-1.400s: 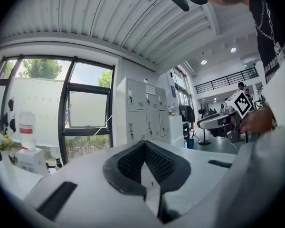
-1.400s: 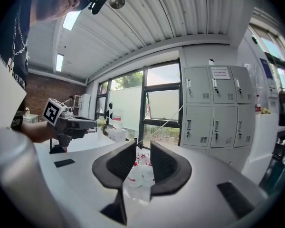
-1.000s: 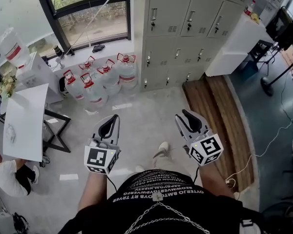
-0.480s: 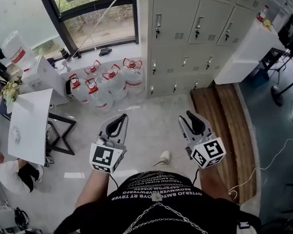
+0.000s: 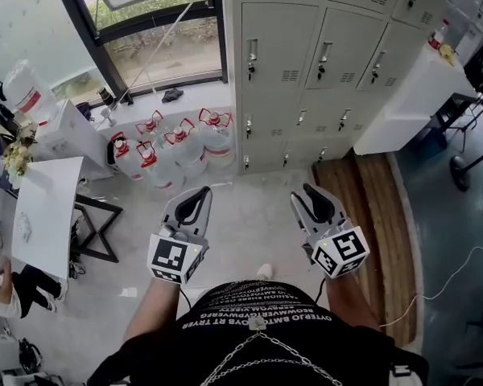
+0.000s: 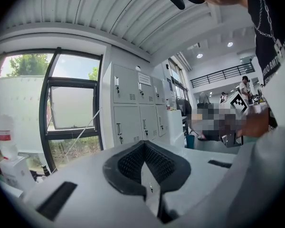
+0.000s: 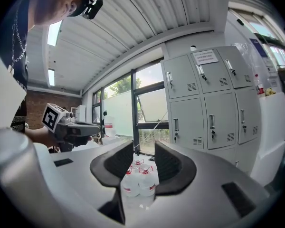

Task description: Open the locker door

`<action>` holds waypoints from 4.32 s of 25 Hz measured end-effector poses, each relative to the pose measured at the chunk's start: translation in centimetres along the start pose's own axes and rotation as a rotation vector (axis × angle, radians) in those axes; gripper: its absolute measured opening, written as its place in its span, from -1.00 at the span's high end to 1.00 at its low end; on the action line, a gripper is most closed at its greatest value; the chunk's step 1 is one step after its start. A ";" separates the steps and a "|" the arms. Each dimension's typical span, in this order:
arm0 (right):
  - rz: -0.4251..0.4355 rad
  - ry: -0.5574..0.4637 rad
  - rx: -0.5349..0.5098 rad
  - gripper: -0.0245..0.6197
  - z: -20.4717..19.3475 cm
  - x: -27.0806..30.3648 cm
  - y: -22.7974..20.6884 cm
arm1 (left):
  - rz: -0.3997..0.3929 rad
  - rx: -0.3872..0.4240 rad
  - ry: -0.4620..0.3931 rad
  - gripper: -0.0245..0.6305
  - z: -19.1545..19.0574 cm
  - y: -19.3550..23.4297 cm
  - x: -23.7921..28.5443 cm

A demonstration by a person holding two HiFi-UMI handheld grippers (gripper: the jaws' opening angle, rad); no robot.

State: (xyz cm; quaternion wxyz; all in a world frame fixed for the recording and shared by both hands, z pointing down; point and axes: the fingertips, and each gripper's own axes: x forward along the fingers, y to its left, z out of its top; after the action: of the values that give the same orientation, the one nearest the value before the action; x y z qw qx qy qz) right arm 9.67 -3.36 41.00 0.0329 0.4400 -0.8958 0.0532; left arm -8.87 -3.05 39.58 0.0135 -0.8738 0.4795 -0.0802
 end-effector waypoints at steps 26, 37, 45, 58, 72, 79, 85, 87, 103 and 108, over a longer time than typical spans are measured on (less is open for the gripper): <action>0.110 0.050 0.027 0.53 -0.8 7.0 -8.3 | 0.088 -0.029 0.030 0.93 0.2 3.3 9.0; 0.044 0.061 0.026 0.51 0.9 15.3 -10.5 | 0.013 -0.012 0.001 0.93 0.6 10.5 15.7; 0.028 0.074 -0.003 0.49 2.3 22.5 -10.4 | -0.017 -0.012 -0.035 0.93 0.7 16.7 18.7; 0.010 0.098 -0.002 0.46 2.6 31.3 -7.9 | -0.089 -0.045 -0.041 0.93 -0.9 24.1 21.7; 0.040 0.084 0.018 0.44 2.5 37.3 -14.9 | -0.051 -0.032 0.020 0.93 -1.8 25.6 27.7; 0.096 0.070 0.002 0.43 3.8 42.1 -18.9 | -0.004 -0.024 0.029 0.93 -1.1 27.3 31.9; 0.134 0.068 -0.015 0.42 4.6 45.3 -21.4 | 0.009 -0.042 0.040 0.93 -1.5 27.7 35.1; 0.143 0.069 -0.021 0.42 4.8 46.3 -21.9 | 0.011 -0.043 0.044 0.93 -1.6 27.9 35.9; 0.108 0.162 0.016 0.16 3.1 51.8 -24.4 | 0.061 -0.057 0.128 0.93 -3.7 29.0 35.7; 0.097 0.157 0.011 0.08 2.9 52.1 -23.8 | 0.064 -0.054 0.129 0.93 -3.7 28.8 34.7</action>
State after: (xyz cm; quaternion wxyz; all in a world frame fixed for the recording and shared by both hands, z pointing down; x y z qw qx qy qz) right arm -3.34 -59.09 45.21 0.0978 0.3908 -0.9104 0.0941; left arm -15.23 -47.54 44.71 -0.0387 -0.8510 0.5091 -0.1228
